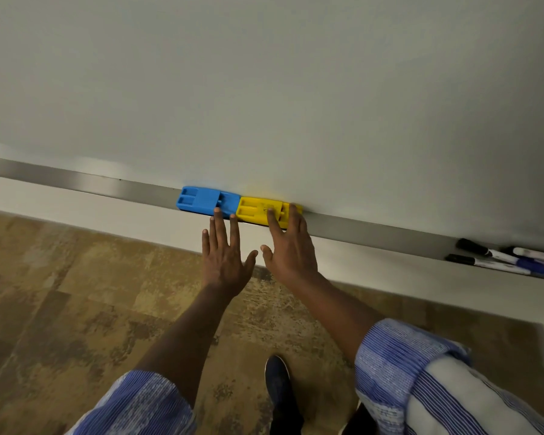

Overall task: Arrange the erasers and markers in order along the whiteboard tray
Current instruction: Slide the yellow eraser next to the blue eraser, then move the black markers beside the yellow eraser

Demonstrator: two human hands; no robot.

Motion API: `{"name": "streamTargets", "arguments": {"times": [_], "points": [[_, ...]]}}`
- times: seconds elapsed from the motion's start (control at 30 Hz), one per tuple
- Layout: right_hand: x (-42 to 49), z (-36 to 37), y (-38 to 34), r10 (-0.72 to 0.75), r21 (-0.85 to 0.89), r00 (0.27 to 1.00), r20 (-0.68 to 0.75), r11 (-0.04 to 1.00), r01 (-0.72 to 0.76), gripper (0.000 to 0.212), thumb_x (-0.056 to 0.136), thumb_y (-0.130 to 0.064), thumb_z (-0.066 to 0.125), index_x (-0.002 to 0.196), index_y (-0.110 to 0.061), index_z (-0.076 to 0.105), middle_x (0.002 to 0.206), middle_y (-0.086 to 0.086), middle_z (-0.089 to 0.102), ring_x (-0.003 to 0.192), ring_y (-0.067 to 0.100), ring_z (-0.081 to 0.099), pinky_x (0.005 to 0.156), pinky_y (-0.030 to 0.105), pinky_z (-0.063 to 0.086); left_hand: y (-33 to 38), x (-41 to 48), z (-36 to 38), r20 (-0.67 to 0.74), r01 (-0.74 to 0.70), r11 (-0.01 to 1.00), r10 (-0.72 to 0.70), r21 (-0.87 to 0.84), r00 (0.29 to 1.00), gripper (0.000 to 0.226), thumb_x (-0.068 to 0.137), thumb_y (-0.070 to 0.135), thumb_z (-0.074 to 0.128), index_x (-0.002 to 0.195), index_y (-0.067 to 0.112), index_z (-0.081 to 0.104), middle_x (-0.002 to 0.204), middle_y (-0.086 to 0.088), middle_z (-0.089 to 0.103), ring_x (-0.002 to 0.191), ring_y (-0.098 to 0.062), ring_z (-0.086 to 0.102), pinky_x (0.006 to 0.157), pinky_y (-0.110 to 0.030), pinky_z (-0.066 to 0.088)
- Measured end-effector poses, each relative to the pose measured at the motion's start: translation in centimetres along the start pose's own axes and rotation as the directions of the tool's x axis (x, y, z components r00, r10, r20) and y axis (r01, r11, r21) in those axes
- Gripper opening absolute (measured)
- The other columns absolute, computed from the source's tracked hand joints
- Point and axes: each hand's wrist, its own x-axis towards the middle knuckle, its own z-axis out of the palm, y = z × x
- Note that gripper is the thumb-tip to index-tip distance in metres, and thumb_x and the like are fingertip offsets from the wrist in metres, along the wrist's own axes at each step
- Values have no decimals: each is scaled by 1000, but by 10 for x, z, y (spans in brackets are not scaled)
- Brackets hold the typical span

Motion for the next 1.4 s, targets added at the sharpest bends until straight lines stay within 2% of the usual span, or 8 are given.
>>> {"name": "streamTargets", "arguments": {"times": [0.3, 0.43, 0.63, 0.97, 1.17, 1.27, 1.33, 1.4], "points": [[-12, 2, 21, -98, 50, 994, -52, 994, 100, 87, 94, -46, 59, 159, -25, 6, 166, 15, 4, 149, 38, 20, 113, 48, 37, 12, 0, -4, -7, 36, 998, -36, 60, 999, 95, 95, 65, 39, 160, 10, -4, 166, -17, -16, 154, -34, -12, 125, -54, 6], [-27, -6, 45, -80, 66, 994, -79, 994, 85, 86, 94, -48, 57, 159, -22, 7, 166, 15, 6, 150, 37, 18, 117, 48, 32, 40, 0, -6, -54, -90, 994, 93, 62, 994, 95, 96, 61, 43, 160, 9, -2, 167, -16, -13, 155, -33, -11, 125, -55, 5], [-57, -36, 102, -60, 50, 989, -135, 996, 68, 76, 93, -40, 61, 157, -19, 23, 163, 17, 17, 148, 36, 25, 114, 46, 33, 125, 3, -7, -45, -224, 972, 228, 70, 973, 90, 97, 62, 33, 160, 7, -2, 167, -17, -11, 155, -34, -11, 124, -56, 10], [-113, -90, 229, 77, 49, 979, -190, 996, -69, 66, 93, -35, 60, 150, -12, 37, 155, 19, 35, 142, 36, 35, 109, 48, 40, 263, -23, 18, 3, -344, 939, 344, -15, 939, 95, 95, 64, 41, 160, 13, -6, 163, -26, -18, 152, -40, -16, 125, -56, 5], [-138, -110, 292, 107, -34, 942, -318, 992, -124, 53, 90, -27, 67, 137, -9, 54, 138, 16, 55, 128, 31, 51, 100, 41, 48, 324, -37, 26, 55, -433, 901, 434, -34, 899, 92, 97, 64, 36, 160, 13, -6, 164, -24, -17, 153, -38, -16, 126, -53, 4], [-144, -118, 321, 95, -118, 921, -377, 982, -150, 45, 87, -20, 71, 129, -8, 61, 128, 13, 62, 119, 29, 57, 95, 39, 50, 345, -39, 27, 78, -479, 875, 484, -74, 872, 85, 99, 58, 38, 160, 11, 3, 167, -21, -4, 154, -36, -7, 126, -51, 7], [-144, -121, 340, 81, -173, 919, -386, 972, -158, 39, 86, -16, 71, 124, -10, 65, 121, 10, 64, 112, 28, 58, 90, 37, 49, 359, -38, 25, 54, -502, 860, 508, -91, 860, 76, 100, 52, 43, 158, 9, 20, 163, -23, 19, 153, -39, 13, 124, -52, 18], [-143, -123, 356, 70, -213, 924, -376, 964, -160, 36, 84, -12, 71, 120, -12, 67, 116, 8, 66, 106, 27, 59, 84, 37, 49, 373, -35, 23, -13, -541, 835, 543, -102, 840, 62, 99, 45, 48, 148, 7, 39, 147, -21, 43, 139, -38, 37, 116, -50, 33]]}}
